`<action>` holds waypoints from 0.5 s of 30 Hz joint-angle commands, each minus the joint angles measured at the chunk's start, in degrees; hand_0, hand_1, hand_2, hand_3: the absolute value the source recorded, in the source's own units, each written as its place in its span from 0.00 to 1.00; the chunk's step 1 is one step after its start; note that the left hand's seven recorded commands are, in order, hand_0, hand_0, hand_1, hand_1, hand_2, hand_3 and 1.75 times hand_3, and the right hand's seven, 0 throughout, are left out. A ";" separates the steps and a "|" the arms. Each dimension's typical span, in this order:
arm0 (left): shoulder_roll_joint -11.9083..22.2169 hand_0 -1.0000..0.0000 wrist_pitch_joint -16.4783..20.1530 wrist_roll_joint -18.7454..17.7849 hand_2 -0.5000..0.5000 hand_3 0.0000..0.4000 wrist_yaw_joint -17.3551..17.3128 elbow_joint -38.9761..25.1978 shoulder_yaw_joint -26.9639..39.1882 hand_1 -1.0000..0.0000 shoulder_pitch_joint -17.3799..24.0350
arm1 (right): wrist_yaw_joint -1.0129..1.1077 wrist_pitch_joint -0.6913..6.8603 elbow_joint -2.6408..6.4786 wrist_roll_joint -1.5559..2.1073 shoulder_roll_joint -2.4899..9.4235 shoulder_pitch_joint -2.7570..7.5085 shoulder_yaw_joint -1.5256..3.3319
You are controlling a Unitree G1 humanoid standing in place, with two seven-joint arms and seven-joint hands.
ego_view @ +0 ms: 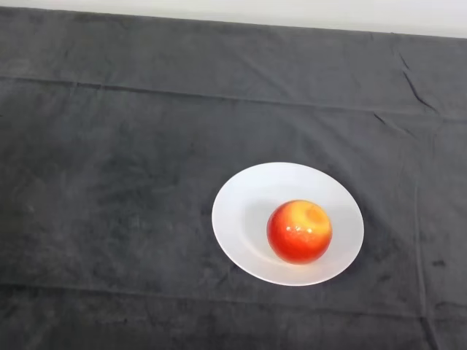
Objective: Move the apple to the plate
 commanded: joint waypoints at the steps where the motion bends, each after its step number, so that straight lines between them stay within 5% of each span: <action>1: 3.75 1.00 -1.07 -1.12 0.50 0.00 0.87 1.61 1.79 1.00 1.24 | -0.06 3.53 5.64 0.68 8.03 6.75 -0.59; 15: 3.03 1.00 -0.51 0.16 0.50 0.00 4.28 2.91 3.97 1.00 0.66 | -0.08 3.50 5.66 0.58 8.02 6.75 -0.67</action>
